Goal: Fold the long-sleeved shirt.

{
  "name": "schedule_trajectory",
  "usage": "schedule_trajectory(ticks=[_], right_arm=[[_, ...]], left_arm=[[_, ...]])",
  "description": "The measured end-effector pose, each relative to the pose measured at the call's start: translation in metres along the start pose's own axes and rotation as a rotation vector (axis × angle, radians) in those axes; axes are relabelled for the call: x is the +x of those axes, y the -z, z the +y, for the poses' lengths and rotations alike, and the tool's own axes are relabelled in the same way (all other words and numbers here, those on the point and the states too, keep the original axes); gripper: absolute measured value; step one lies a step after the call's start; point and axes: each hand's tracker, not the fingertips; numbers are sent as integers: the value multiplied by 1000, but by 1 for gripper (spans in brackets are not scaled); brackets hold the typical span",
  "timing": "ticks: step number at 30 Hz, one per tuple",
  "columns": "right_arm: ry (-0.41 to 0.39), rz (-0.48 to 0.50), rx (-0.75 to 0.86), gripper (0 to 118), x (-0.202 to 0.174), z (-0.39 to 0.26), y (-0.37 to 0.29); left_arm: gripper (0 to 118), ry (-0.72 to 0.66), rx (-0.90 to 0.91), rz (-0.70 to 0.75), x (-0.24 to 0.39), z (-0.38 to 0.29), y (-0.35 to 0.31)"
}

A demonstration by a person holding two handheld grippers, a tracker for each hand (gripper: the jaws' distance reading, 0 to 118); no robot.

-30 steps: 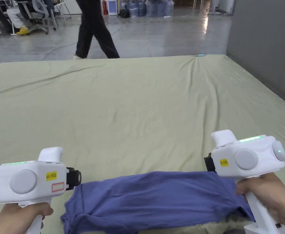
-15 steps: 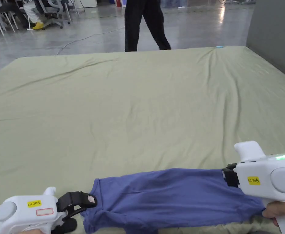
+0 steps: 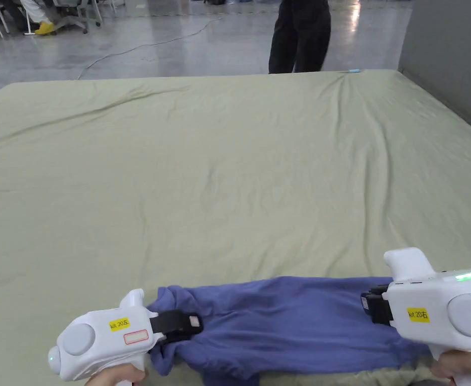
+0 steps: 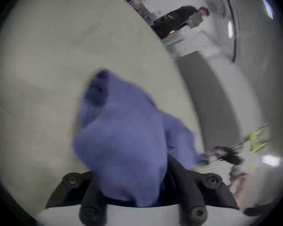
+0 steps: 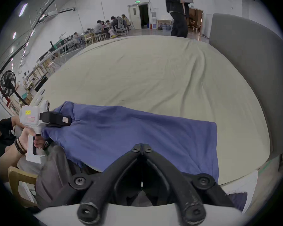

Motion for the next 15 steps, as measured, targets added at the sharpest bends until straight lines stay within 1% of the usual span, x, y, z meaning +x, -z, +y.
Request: schedule_trajectory(ticks=[1, 2, 3, 4, 6, 8, 10, 12, 15], right_arm=[[-2, -2, 0, 0, 0, 0, -1], [-3, -4, 0, 0, 0, 0, -1], [-5, -2, 1, 0, 0, 0, -2], [-6, -2, 3, 0, 0, 0, -3], [-7, -2, 8, 0, -1, 0, -5], [-8, 2, 10, 0, -1, 2, -5], [-10, 7, 19, 0, -1, 2, -5], [-10, 16, 27, 0, -3, 3, -5], [-11, 34, 35, 0, -4, 3, -4]], left_arm=[[8, 36, -29, 38, -1, -1, -2], [8, 26, -4, -88, -2, -1, -7], [8, 7, -4, -91, 0, -1, -12], [8, 6, 16, -63, 2, -1, -19], [8, 16, 57, -57, -3, 3, -35], [8, 20, 98, -1, -6, 9, -53], [8, 15, 104, 21, -12, 17, -75], [8, 18, 148, 70, -23, 25, -102], [8, -22, 207, 168, -45, 39, -144]])
